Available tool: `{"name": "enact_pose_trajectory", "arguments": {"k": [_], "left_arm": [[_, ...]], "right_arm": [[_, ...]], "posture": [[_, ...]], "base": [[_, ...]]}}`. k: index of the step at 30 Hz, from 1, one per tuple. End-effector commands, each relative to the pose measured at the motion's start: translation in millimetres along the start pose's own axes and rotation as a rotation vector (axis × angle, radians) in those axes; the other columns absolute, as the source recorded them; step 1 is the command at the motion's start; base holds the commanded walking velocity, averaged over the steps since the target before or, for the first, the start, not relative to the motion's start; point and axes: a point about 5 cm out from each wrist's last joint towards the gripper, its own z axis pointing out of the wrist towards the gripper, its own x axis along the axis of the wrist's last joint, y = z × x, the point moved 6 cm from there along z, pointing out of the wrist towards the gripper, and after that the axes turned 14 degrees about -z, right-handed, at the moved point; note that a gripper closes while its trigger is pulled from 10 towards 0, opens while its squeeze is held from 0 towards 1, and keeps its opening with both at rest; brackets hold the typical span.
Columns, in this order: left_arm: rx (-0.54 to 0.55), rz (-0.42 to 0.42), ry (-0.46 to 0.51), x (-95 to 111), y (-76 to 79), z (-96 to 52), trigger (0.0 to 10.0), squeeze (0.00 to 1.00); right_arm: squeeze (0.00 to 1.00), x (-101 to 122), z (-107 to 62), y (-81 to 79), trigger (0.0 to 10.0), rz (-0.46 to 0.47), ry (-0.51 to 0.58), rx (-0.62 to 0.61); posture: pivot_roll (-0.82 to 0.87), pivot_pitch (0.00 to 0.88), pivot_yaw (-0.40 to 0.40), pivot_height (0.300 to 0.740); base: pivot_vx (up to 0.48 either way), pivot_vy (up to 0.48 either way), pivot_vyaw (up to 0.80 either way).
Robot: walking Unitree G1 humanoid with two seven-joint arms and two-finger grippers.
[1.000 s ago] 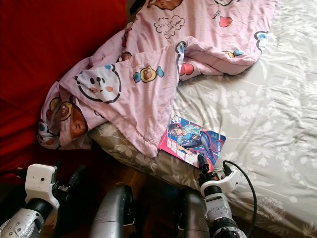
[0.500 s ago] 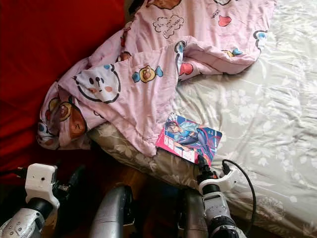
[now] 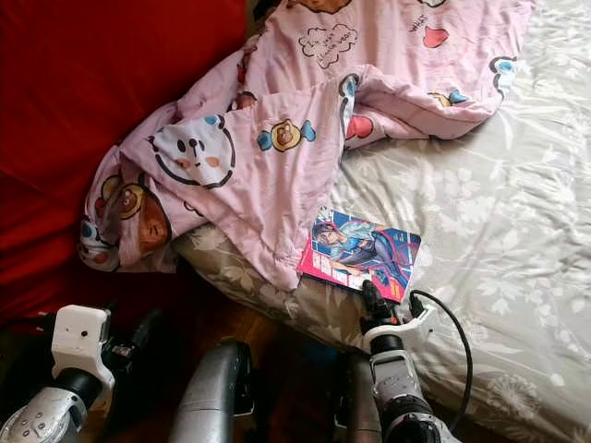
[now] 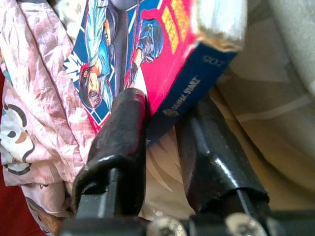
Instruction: Clean up the room
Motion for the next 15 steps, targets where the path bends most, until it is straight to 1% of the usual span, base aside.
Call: {"name": "enact_pose_trajectory", "arguments": {"k": [1, 6, 7, 11, 12, 15], "left_arm": [[0.027, 0.020, -0.047, -12.3, -7.7, -7.8, 10.0, 0.00], [0.029, 0.021, -0.049, -13.6, -8.1, -7.8, 10.0, 0.00], [0.028, 0.020, -0.048, -14.4, -7.8, -6.1, 10.0, 0.00], [0.029, 0.019, -0.047, -15.7, -7.7, -3.5, 10.0, 0.00], [0.035, 0.016, -0.042, -16.9, -8.7, 0.9, 10.0, 0.00], [0.061, -0.016, -0.022, -16.4, -12.0, 8.5, 10.0, 0.00]], "right_arm": [[0.00, -9.1, -10.8, 16.5, 0.0, 0.024, -0.016, -0.071], [0.00, -3.0, -8.1, 15.5, 0.0, 0.018, 0.000, -0.069], [0.00, -0.5, -6.8, 14.3, 0.0, 0.001, 0.001, -0.063], [0.00, 1.1, -5.8, 13.0, 0.0, -0.017, 0.002, -0.056], [0.00, 1.8, -5.2, 11.6, 0.0, -0.031, 0.001, -0.046], [0.00, 0.6, -5.0, 6.6, 0.0, -0.080, -0.010, -0.006]], "posture": [[0.23, 0.402, 0.096, 0.639], [0.22, 0.398, 0.094, 0.639], [0.22, 0.396, 0.092, 0.639], [0.21, 0.382, 0.089, 0.639], [0.19, 0.361, 0.078, 0.639], [0.17, 0.339, 0.065, 0.639]], "base": [[0.000, 0.000, 0.00], [0.000, 0.000, 0.00], [0.000, 0.000, 0.00], [0.000, 0.000, 0.00], [0.000, 0.000, 0.00], [0.000, 0.000, 0.00]]}}
